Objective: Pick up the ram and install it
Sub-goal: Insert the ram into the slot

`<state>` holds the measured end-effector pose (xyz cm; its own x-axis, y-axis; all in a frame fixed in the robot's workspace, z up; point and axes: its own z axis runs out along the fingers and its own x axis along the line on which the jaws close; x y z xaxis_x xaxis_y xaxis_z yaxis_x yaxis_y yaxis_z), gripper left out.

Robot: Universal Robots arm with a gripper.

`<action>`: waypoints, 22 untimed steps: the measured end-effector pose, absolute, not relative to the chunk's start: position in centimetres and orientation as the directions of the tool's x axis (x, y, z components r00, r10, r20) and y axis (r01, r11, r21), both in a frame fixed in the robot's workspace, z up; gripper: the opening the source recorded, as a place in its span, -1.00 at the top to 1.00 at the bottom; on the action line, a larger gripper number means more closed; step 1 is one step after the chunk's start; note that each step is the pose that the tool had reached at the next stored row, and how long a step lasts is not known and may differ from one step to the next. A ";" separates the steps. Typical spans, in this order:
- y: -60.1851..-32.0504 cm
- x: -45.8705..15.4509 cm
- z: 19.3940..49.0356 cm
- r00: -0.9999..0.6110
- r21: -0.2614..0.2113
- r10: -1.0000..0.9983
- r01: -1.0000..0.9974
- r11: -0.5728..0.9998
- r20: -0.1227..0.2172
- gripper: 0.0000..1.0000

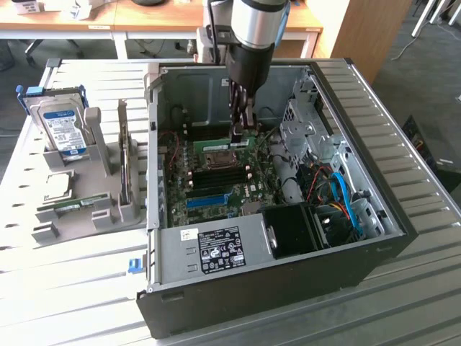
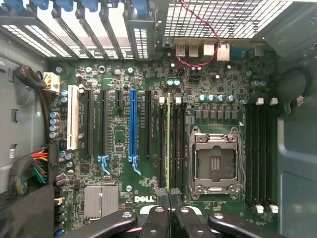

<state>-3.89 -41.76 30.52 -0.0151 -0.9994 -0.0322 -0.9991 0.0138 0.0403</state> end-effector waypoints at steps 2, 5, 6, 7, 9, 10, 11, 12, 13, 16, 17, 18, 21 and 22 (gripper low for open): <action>-41.8 -3.9 30.2 -0.015 0.040 -0.999 -0.999 0.014 -0.032 0.77; -41.8 -3.9 29.8 -0.015 0.040 -0.999 -0.999 0.014 -0.032 0.77; -41.8 -3.9 29.7 -0.015 0.040 -0.999 -0.999 0.014 -0.032 0.77; -41.8 -3.9 29.5 -0.015 0.040 -0.999 -0.999 0.014 -0.032 0.77; -41.8 -3.9 29.3 -0.015 0.040 -0.999 -0.999 0.014 -0.032 0.77; -41.8 -3.9 29.1 -0.015 0.040 -0.999 -0.999 0.014 -0.032 0.77; -41.8 -3.9 29.0 -0.015 0.040 -0.999 -0.999 0.014 -0.032 0.77; -41.8 -3.9 28.8 -0.015 0.040 -0.999 -0.999 0.014 -0.032 0.77; -41.8 -3.9 28.7 -0.015 0.040 -0.999 -0.999 0.014 -0.032 0.77; -41.8 -3.9 28.1 -0.015 0.040 -0.999 -0.999 0.014 -0.032 0.77; -41.8 -3.9 27.9 -0.015 0.040 -0.999 -0.999 0.014 -0.032 0.77; -41.8 -3.9 27.8 -0.015 0.040 -0.999 -0.999 0.014 -0.032 0.77; -41.8 -3.9 27.2 -0.015 0.040 -0.999 -0.999 0.014 -0.032 0.77; -41.8 -3.9 27.0 -0.015 0.040 -0.999 -0.999 0.014 -0.032 0.77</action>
<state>-3.89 -41.76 27.04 -0.0151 -0.9994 -0.0322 -0.9991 0.0138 0.0402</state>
